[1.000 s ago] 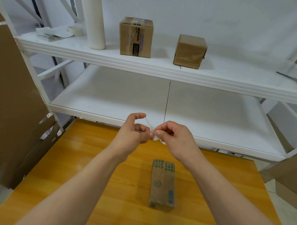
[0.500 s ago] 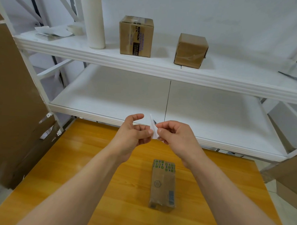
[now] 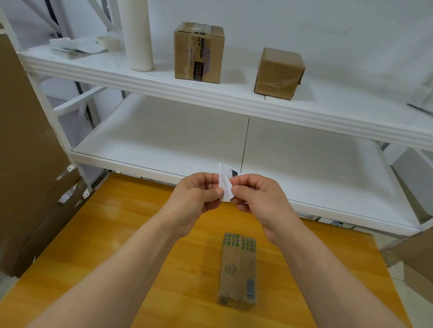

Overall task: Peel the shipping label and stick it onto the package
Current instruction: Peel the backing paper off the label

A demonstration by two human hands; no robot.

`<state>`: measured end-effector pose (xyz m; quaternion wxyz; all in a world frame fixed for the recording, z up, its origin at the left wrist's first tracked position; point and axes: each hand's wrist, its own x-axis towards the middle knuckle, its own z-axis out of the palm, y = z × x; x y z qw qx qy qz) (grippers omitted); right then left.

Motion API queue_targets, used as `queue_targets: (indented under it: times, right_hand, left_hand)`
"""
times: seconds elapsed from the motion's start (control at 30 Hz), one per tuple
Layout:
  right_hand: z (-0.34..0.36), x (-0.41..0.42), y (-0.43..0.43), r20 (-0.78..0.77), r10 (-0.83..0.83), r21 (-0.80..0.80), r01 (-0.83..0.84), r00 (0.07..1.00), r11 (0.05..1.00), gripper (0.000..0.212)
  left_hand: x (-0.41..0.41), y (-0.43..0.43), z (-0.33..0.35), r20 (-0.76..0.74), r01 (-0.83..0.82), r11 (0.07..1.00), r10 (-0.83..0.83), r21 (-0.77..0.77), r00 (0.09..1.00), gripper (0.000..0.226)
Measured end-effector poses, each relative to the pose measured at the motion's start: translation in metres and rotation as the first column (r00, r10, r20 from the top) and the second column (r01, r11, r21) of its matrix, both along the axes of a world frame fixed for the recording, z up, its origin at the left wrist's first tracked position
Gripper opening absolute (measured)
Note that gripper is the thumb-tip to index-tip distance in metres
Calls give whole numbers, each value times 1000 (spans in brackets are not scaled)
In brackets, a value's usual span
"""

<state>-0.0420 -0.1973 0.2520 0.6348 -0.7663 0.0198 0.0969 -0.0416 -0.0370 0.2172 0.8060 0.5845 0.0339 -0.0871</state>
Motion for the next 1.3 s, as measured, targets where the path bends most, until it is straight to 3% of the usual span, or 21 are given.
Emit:
queue_targets:
  times: [0.73,0.87,1.03,1.3]
  right_hand:
    - [1,-1,7,-47,38,16,-37,998,999,19]
    - [1,-3,7,-41,36,41,-35,998,999,9]
    - [1,-8,9,20,17,-13,-16,1000,1000,23]
    - [0,-10,8,-23,-15,35,16,1000,999,9]
  left_hand:
    - [-7,3,6,-21,-51,984,55,171,998,9]
    - [-10,2,7,7,-70,980,69,188,998,7]
    - [-14,3,7,38,-82,975,76,207,996,5]
    - [-16,3,8,-65,-31,997,36,76,997,19]
